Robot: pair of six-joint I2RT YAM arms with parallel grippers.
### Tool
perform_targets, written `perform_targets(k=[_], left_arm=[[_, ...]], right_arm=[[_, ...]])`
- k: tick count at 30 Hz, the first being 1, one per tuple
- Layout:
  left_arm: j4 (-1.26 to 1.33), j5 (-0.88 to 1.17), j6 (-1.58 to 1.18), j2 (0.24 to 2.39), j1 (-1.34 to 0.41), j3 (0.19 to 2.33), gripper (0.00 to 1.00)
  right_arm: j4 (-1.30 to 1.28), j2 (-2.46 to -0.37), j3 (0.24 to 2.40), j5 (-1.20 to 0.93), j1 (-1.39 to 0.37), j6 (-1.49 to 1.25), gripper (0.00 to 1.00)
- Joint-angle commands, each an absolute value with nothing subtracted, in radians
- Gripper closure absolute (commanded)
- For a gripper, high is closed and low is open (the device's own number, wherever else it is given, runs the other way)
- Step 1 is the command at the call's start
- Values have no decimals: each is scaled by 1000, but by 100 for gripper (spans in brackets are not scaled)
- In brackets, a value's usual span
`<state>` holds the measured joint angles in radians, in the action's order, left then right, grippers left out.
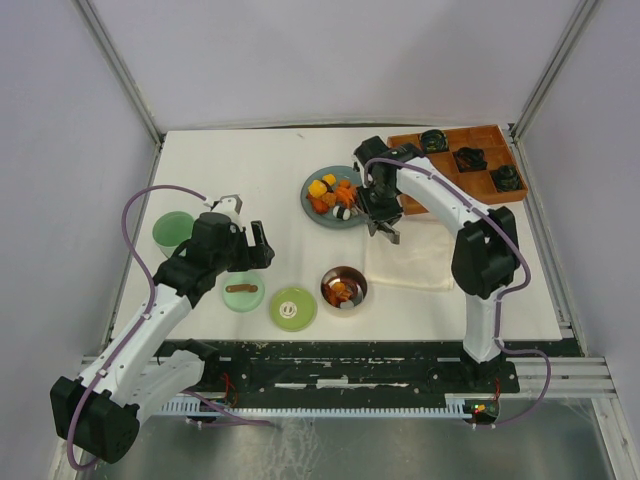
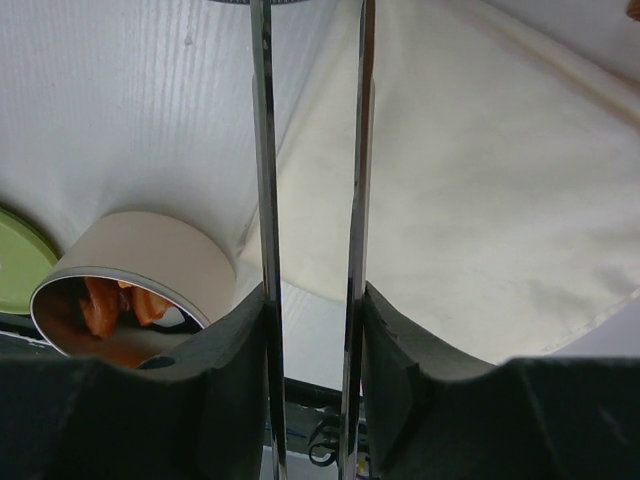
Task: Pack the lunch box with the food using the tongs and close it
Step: Pick up the fake food from the plate.
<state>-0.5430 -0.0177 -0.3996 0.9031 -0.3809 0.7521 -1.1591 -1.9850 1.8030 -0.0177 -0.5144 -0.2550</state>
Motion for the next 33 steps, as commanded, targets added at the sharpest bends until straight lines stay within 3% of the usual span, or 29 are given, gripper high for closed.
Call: perform_targets(k=[1, 15, 33], left_arm=[[-500, -18, -411, 902, -376, 759, 8], [-500, -18, -412, 902, -376, 758, 8], [-499, -9, -412, 915, -377, 759, 8]], right_arm=[[-1160, -2007, 1868, -16, -509, -230, 55], [-1141, -2047, 1901, -113, -507, -165, 51], [-1195, -2092, 1921, 24, -506, -187, 52]])
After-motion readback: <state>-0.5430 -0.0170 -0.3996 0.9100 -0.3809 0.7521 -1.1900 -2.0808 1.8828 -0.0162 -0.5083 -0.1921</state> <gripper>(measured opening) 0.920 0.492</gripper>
